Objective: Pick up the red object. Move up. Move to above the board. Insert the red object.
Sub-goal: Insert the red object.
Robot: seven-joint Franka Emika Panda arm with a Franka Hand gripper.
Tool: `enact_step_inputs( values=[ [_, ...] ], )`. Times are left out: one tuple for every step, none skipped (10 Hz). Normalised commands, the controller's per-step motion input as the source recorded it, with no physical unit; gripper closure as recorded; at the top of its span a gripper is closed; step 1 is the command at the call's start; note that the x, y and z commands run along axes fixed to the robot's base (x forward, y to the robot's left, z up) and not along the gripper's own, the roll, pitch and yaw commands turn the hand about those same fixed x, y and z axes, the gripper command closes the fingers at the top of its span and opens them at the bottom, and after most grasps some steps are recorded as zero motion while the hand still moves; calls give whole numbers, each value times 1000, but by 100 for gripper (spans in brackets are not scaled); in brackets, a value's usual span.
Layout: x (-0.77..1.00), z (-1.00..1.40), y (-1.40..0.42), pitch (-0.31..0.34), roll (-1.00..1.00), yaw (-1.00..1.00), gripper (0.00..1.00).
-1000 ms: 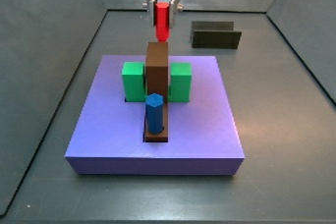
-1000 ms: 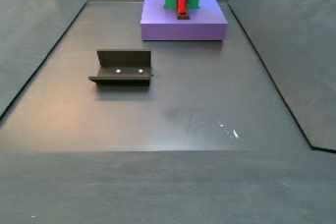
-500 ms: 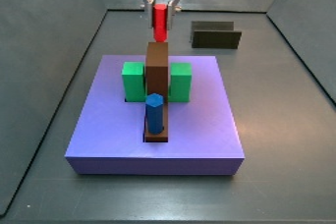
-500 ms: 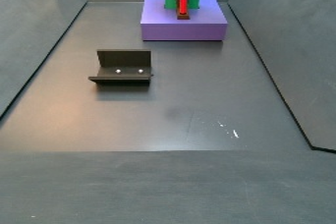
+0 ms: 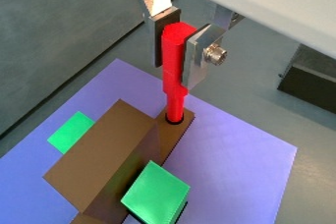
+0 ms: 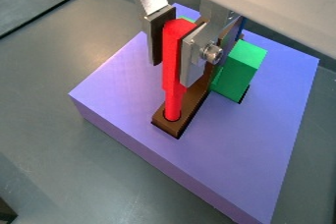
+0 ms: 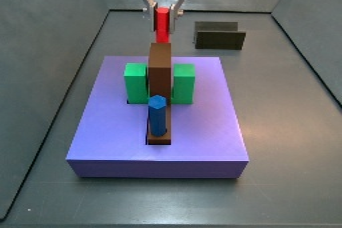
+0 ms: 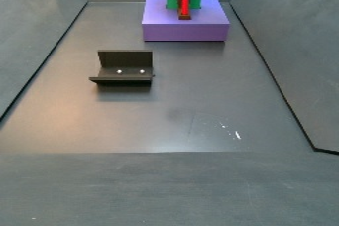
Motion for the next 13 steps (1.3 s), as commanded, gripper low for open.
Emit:
enact_step_inputs(
  values=[
    [14, -160, 9, -30, -223, -9, 100],
    [0, -223, 0, -39, -213, -20, 100],
    [0, -263, 40, -33, -180, -20, 100],
    [0, -263, 109, -10, -94, -43, 100],
    [-17, -189, 189, 0, -4, -49, 100],
    [-80, -6, 77, 27, 86, 0, 100],
    [-71, -14, 0, 37, 133, 0, 100],
    [0, -80, 0, 43, 157, 0, 100],
    [0, -91, -26, 21, 153, 0, 100],
    [0, -83, -46, 21, 141, 0, 100],
    [0, -97, -31, 11, 126, 0, 100],
    [34, -100, -43, 6, 109, 0, 100],
    [91, -189, 0, 0, 87, 0, 100]
  ],
)
